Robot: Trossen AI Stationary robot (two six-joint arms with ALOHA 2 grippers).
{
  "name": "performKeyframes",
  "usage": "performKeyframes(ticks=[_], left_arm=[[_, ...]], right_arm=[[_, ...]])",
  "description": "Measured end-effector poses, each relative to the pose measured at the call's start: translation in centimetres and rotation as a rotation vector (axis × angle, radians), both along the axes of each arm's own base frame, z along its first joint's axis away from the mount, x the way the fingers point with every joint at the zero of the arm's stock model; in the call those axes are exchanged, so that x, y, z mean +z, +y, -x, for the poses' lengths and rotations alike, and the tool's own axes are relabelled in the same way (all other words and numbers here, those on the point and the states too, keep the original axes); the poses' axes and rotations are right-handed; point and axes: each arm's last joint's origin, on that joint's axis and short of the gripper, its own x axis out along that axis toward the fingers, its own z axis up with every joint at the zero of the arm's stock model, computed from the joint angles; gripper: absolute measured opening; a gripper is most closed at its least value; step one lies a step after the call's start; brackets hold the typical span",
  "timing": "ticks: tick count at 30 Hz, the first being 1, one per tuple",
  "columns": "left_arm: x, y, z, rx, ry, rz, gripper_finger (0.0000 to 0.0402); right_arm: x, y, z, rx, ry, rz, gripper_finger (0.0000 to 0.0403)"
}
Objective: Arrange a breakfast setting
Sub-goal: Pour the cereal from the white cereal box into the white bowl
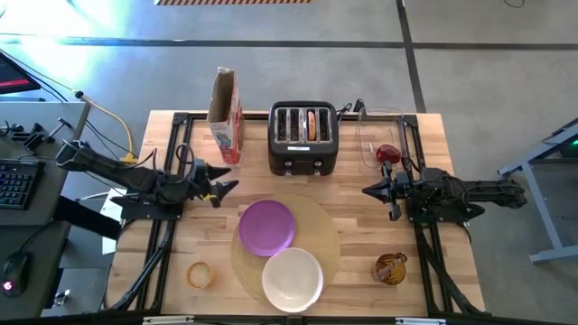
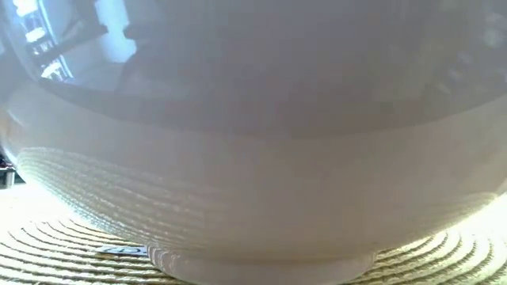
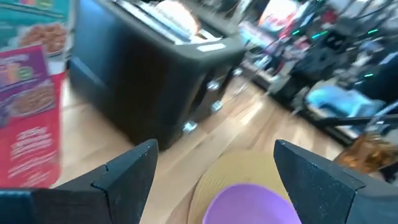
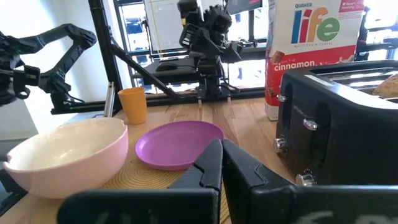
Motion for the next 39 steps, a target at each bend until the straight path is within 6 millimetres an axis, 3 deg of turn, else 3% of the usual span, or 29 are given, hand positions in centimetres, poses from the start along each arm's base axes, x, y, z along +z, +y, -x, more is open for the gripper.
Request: performKeyframes(ticks=[9, 26, 32, 36, 39], left_arm=[[1.4, -0.6, -1.2, 0.106, 0.218, 0.085, 0.0312], [-1.6, -0.9, -3.0, 0.314, 0.322, 0.073, 0.0313], [-2.3, -0.9, -3.1, 0.377, 0.326, 0.115, 0.0348], [-2.7, -0.8, -3.2, 0.426, 0.323, 0.051, 0.0391], [-2.9, -0.8, -3.4, 0.460, 0.315, -0.015, 0.0396]], right_arm=[[0.0, 0.0, 0.0, 0.001, 0.000, 0.000, 0.0000], [0.0, 0.0, 0.0, 0.006, 0.001, 0.000, 0.0000], [0.0, 0.0, 0.0, 0.006, 0.001, 0.000, 0.0000], [0.0, 0.0, 0.0, 0.006, 0.002, 0.000, 0.0000], [0.0, 0.0, 0.0, 0.006, 0.001, 0.000, 0.0000]])
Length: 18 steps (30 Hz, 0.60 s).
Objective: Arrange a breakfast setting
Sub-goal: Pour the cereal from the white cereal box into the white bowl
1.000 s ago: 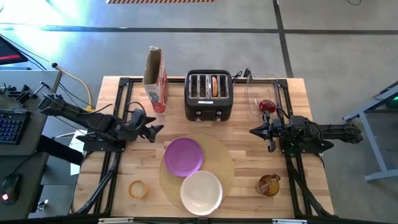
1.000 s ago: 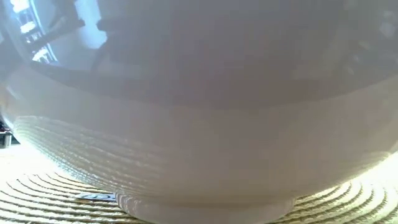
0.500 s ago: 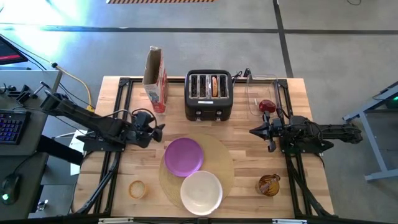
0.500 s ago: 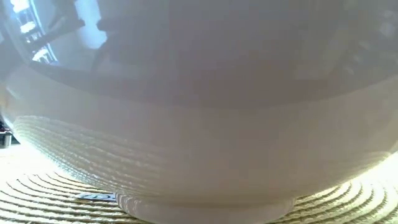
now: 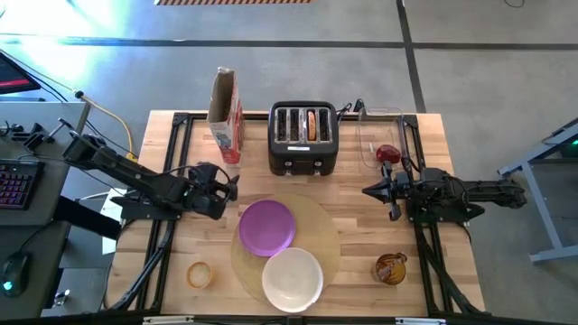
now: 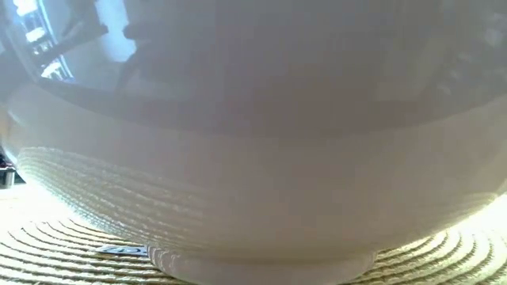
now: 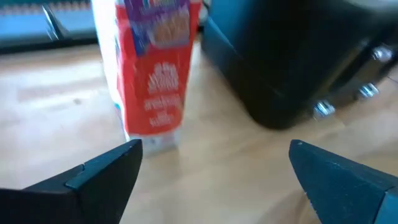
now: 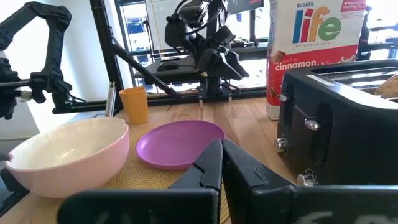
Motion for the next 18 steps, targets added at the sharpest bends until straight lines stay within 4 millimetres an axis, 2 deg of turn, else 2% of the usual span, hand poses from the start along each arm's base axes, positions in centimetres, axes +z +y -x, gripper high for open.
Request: performKeyframes(ticks=[18], left_arm=[[-3.0, 1.9, -2.8, 0.179, 0.027, -0.106, 0.0400]], right_arm=[[0.0, 0.0, 0.0, -0.001, 0.000, 0.000, 0.0000]])
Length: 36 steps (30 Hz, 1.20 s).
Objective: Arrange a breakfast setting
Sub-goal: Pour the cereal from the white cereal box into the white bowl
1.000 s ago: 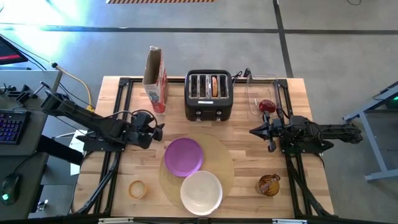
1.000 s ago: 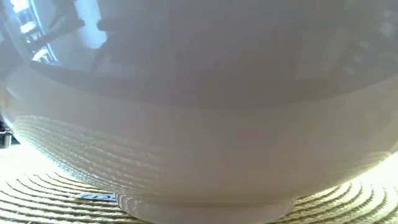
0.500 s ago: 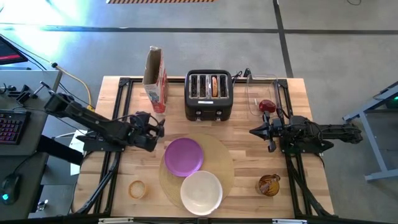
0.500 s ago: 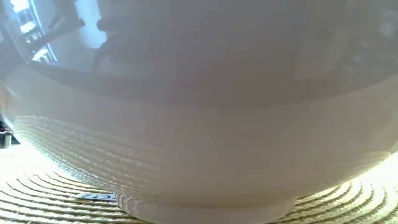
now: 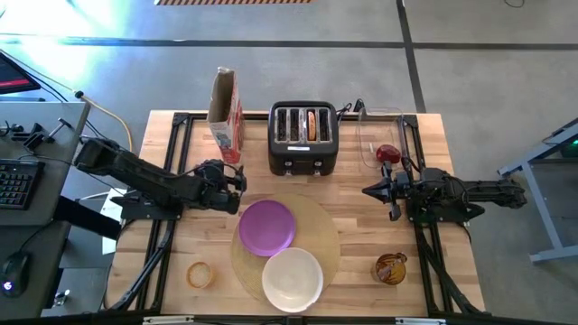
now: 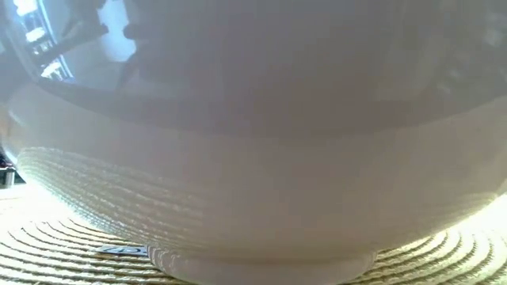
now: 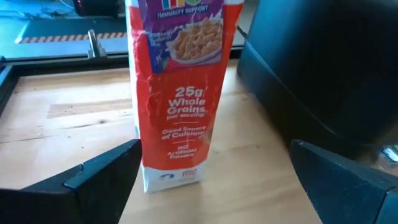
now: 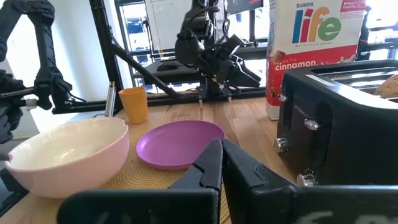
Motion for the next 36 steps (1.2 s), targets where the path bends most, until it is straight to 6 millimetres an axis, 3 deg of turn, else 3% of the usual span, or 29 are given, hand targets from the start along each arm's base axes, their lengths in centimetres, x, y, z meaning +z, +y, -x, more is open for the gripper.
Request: performKeyframes(ticks=[12, 26, 36], left_arm=[[-3.1, 0.9, -1.1, 0.145, -0.049, -0.177, 0.0400], [-6.2, 0.9, -1.3, 0.173, -0.077, -0.407, 0.0400], [-8.4, 2.2, -1.2, 0.249, -0.144, -0.406, 0.0400]], right_arm=[[0.0, 0.0, 0.0, -0.003, 0.000, 0.000, 0.0000], [0.0, 0.0, 0.0, -0.002, 0.000, 0.000, 0.0000], [0.0, 0.0, 0.0, 0.001, 0.000, 0.000, 0.0000]])
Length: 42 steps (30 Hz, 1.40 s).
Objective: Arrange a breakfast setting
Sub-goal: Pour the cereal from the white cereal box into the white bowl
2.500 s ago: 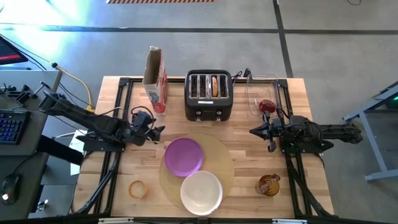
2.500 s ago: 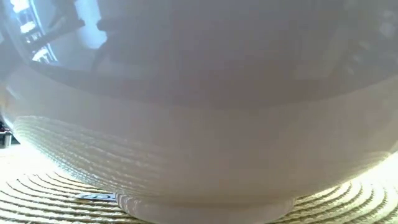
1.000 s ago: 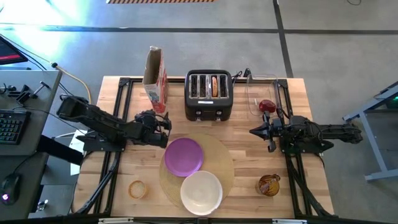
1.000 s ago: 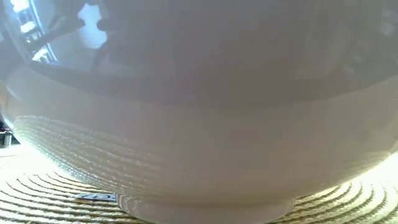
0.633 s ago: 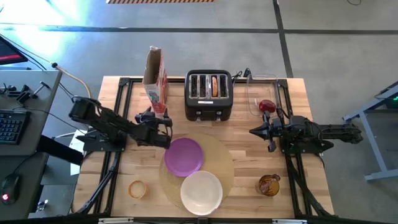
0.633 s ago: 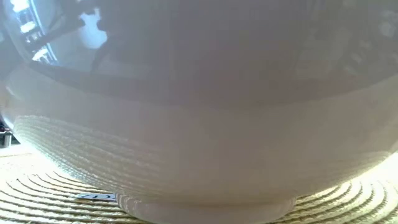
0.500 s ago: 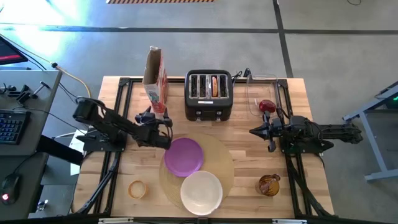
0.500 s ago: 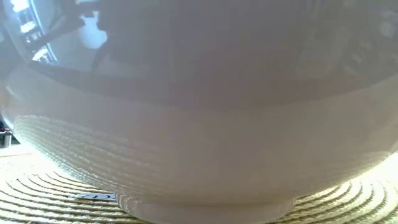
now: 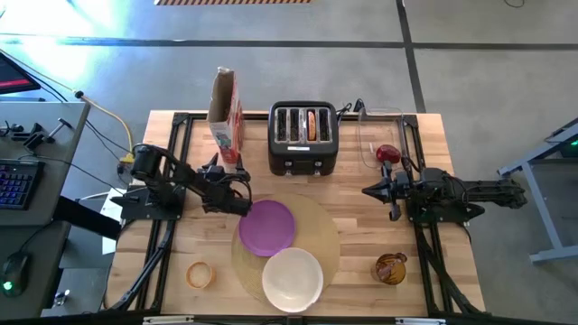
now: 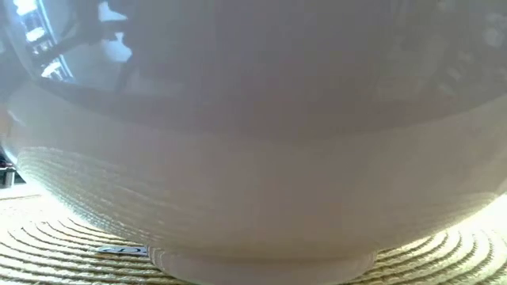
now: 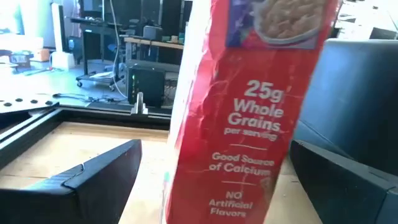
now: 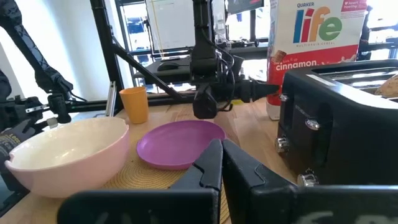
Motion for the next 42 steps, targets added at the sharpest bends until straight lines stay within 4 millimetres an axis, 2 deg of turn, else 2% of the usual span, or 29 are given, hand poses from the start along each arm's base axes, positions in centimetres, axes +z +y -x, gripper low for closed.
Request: performKeyframes(ticks=[14, 23, 28, 38, 42], left_arm=[[-0.2, 2.3, -0.9, 0.108, -0.057, 0.004, 0.0400], [-0.1, 3.2, -1.7, 0.150, -0.029, 0.002, 0.0389], [-0.1, 3.4, -1.8, 0.156, -0.001, 0.001, 0.0354], [0.0, 3.4, -2.2, 0.156, -0.015, 0.002, 0.0250], [0.1, 3.4, -2.4, 0.156, -0.004, 0.002, 0.0223]], right_arm=[[0.0, 0.0, 0.0, -0.001, 0.000, 0.000, 0.0000], [0.0, 0.0, 0.0, -0.001, 0.000, 0.000, 0.0000], [0.0, 0.0, 0.0, -0.001, 0.000, 0.000, 0.0000], [0.0, 0.0, 0.0, -0.005, 0.001, 0.000, 0.0000], [0.0, 0.0, 0.0, -0.005, 0.001, 0.000, 0.0000]])
